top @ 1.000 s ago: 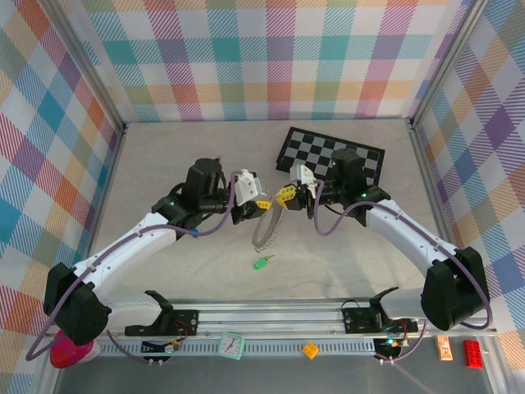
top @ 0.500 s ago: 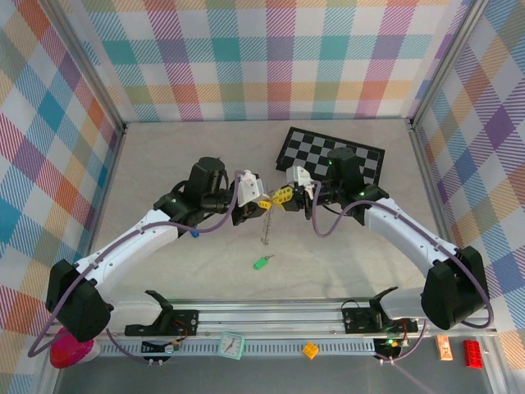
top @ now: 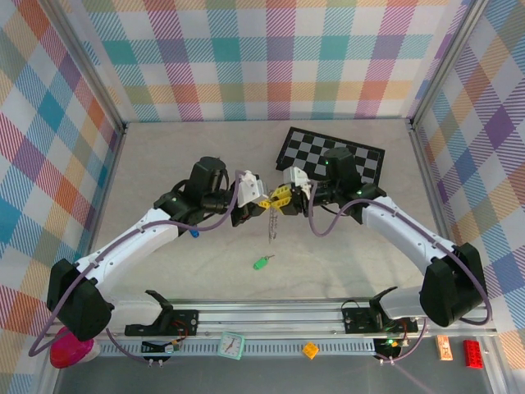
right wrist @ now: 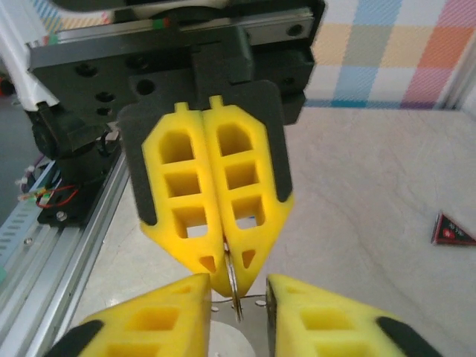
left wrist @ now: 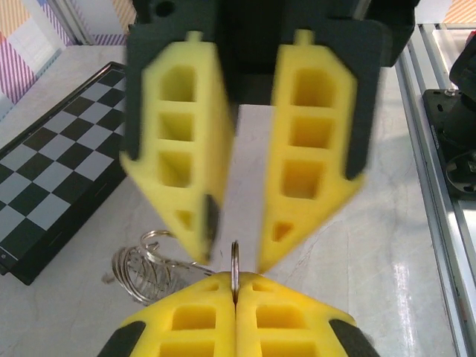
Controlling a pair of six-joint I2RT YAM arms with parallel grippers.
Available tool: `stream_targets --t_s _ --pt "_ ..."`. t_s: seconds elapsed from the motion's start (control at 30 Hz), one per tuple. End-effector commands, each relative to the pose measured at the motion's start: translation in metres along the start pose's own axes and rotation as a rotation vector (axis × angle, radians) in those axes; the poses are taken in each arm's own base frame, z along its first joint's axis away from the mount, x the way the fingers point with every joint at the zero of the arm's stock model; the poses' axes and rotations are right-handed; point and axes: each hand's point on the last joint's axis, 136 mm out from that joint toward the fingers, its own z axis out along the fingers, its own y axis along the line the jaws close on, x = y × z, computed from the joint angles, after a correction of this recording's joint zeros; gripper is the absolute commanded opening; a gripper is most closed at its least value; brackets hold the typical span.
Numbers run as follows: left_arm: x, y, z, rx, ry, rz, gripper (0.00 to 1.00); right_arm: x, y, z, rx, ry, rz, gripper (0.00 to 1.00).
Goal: Put the keys on the keyring
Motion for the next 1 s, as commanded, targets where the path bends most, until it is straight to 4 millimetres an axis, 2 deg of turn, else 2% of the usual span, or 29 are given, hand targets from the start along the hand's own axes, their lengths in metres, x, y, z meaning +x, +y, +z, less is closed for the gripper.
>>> stream_targets --t_s 0.0,0.07,0.1,0.2,0.3,0.43,0.53,0.6,0.7,0.83,0.97 --pt "-0.013 0.012 -0.007 -0.057 -0.019 -0.055 0.00 -0.008 -0.010 -0.009 0.111 0.033 -0.008 0.32" --pt "-0.011 0.020 -0.007 -0.099 -0.005 -0.137 0.00 -0.001 -0.016 -0.017 0.194 0.069 0.033 0.32" --pt "-0.009 0.023 -0.008 -0.120 0.001 -0.188 0.00 0.002 -0.013 -0.021 0.212 0.078 0.050 0.32" --pt "-0.006 0.032 -0.007 -0.186 0.015 -0.334 0.00 0.005 0.008 -0.027 0.198 0.054 0.095 0.32" --pt "0.004 0.034 -0.007 -0.242 0.079 -0.437 0.00 -0.003 0.035 -0.026 0.127 -0.023 0.082 0.29" --pt "0.010 0.036 -0.005 -0.312 0.195 -0.521 0.00 -0.008 0.076 -0.001 -0.015 -0.118 0.049 0.27" --pt "0.007 0.036 -0.002 -0.343 0.235 -0.590 0.00 -0.002 0.088 0.025 -0.028 -0.126 0.047 0.25" --pt "0.006 0.037 -0.002 -0.366 0.247 -0.669 0.00 0.003 0.084 0.039 0.025 -0.129 0.042 0.25" --pt "0.006 0.041 -0.005 -0.413 0.285 -0.828 0.00 0.010 0.064 0.050 0.136 -0.152 0.062 0.27" --pt "0.017 0.041 -0.012 -0.488 0.407 -1.000 0.00 0.018 0.033 0.050 0.313 -0.185 0.064 0.26" --pt "0.027 0.035 -0.013 -0.529 0.485 -1.157 0.00 0.024 0.016 0.048 0.409 -0.202 0.062 0.25"
